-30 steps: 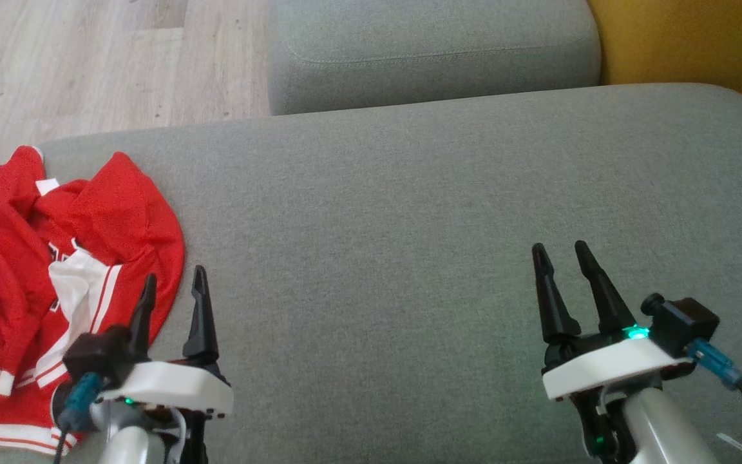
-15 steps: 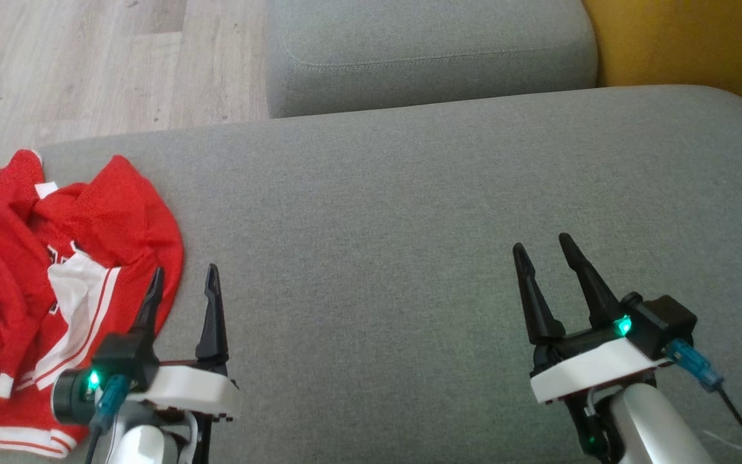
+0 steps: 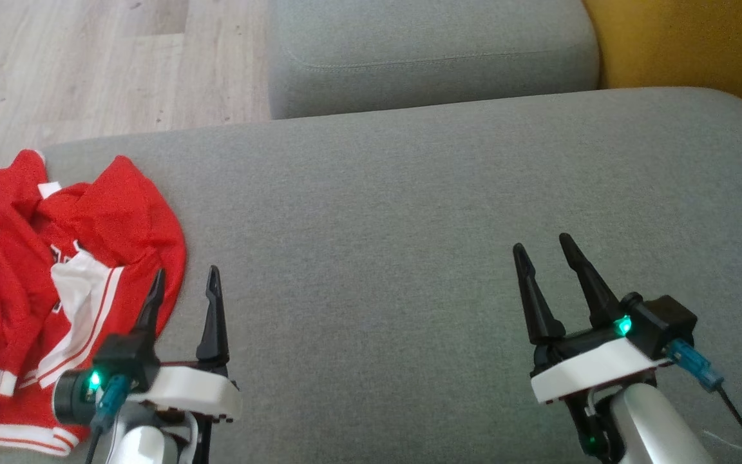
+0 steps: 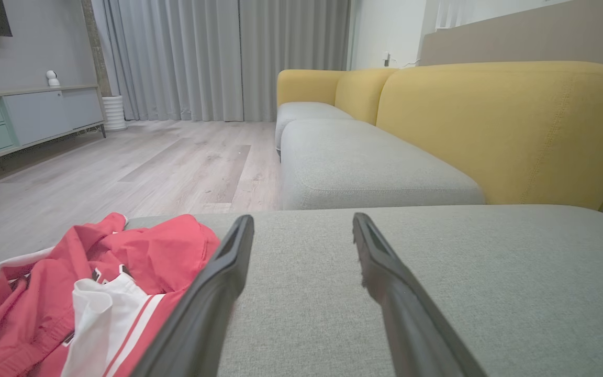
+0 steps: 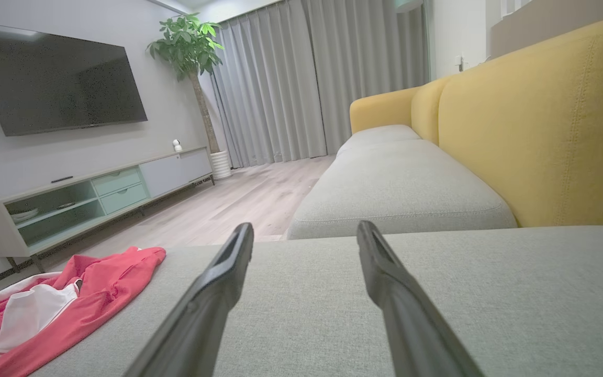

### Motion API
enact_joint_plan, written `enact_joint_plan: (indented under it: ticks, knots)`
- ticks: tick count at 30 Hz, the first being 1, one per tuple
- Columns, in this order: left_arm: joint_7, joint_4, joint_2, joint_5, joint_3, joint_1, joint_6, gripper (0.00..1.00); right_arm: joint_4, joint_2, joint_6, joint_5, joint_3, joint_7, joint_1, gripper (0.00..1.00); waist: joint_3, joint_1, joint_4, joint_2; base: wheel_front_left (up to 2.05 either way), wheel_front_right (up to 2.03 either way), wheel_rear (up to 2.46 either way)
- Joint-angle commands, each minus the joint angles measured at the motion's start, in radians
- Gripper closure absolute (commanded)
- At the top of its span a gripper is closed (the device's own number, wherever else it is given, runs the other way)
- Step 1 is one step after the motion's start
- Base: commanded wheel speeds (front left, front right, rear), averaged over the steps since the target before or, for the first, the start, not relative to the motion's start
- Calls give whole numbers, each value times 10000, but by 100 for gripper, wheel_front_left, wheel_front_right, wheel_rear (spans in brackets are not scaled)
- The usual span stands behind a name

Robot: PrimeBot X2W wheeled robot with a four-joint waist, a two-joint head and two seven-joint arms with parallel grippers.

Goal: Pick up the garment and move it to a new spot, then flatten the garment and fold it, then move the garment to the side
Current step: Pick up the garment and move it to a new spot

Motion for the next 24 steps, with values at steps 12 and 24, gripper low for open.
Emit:
enact_joint_plan:
  ticks: [12, 24]
  knots:
    - [-122, 56, 159, -16, 498, -637, 14, 0, -449, 7, -7, 197, 499, -111, -355, 0, -54, 0, 1762, 0, 0, 0, 0]
    - [-122, 212, 232, 92, 948, -532, -46, 0, -477, 83, -7, 452, 771, -111, -238, 0, -110, 0, 3857, 0, 0, 0, 0]
